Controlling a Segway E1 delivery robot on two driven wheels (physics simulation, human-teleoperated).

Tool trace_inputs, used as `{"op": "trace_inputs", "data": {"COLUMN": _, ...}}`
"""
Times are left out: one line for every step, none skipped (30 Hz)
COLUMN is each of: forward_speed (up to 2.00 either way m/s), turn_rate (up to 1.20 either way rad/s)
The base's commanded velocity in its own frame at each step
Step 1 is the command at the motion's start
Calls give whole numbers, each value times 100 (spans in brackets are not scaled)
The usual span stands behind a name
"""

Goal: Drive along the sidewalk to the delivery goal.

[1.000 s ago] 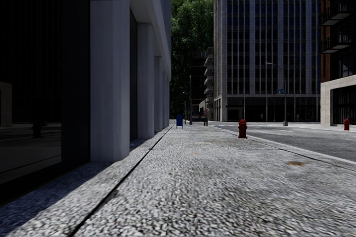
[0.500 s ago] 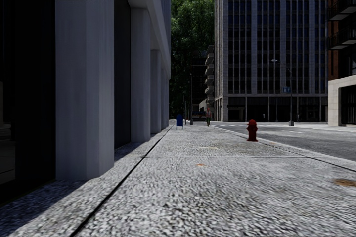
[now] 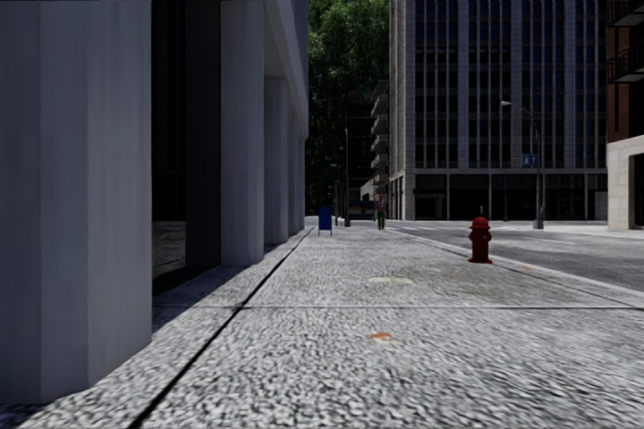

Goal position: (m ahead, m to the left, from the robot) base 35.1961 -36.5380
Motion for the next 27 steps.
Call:
{"op": "trace_inputs", "data": {"forward_speed": 200, "turn_rate": 0}}
{"op": "trace_inputs", "data": {"forward_speed": 200, "turn_rate": 0}}
{"op": "trace_inputs", "data": {"forward_speed": 200, "turn_rate": 0}}
{"op": "trace_inputs", "data": {"forward_speed": 200, "turn_rate": 0}}
{"op": "trace_inputs", "data": {"forward_speed": 200, "turn_rate": 0}}
{"op": "trace_inputs", "data": {"forward_speed": 200, "turn_rate": 0}}
{"op": "trace_inputs", "data": {"forward_speed": 200, "turn_rate": 0}}
{"op": "trace_inputs", "data": {"forward_speed": 200, "turn_rate": 0}}
{"op": "trace_inputs", "data": {"forward_speed": 200, "turn_rate": 0}}
{"op": "trace_inputs", "data": {"forward_speed": 200, "turn_rate": 0}}
{"op": "trace_inputs", "data": {"forward_speed": 200, "turn_rate": 0}}
{"op": "trace_inputs", "data": {"forward_speed": 200, "turn_rate": 0}}
{"op": "trace_inputs", "data": {"forward_speed": 200, "turn_rate": 0}}
{"op": "trace_inputs", "data": {"forward_speed": 200, "turn_rate": 0}}
{"op": "trace_inputs", "data": {"forward_speed": 200, "turn_rate": 0}}
{"op": "trace_inputs", "data": {"forward_speed": 200, "turn_rate": 0}}
{"op": "trace_inputs", "data": {"forward_speed": 200, "turn_rate": 0}}
{"op": "trace_inputs", "data": {"forward_speed": 200, "turn_rate": 0}}
{"op": "trace_inputs", "data": {"forward_speed": 200, "turn_rate": 0}}
{"op": "trace_inputs", "data": {"forward_speed": 200, "turn_rate": 0}}
{"op": "trace_inputs", "data": {"forward_speed": 200, "turn_rate": 0}}
{"op": "trace_inputs", "data": {"forward_speed": 200, "turn_rate": 0}}
{"op": "trace_inputs", "data": {"forward_speed": 200, "turn_rate": 0}}
{"op": "trace_inputs", "data": {"forward_speed": 200, "turn_rate": 0}}
{"op": "trace_inputs", "data": {"forward_speed": 200, "turn_rate": 0}}
{"op": "trace_inputs", "data": {"forward_speed": 200, "turn_rate": 0}}
{"op": "trace_inputs", "data": {"forward_speed": 200, "turn_rate": 0}}
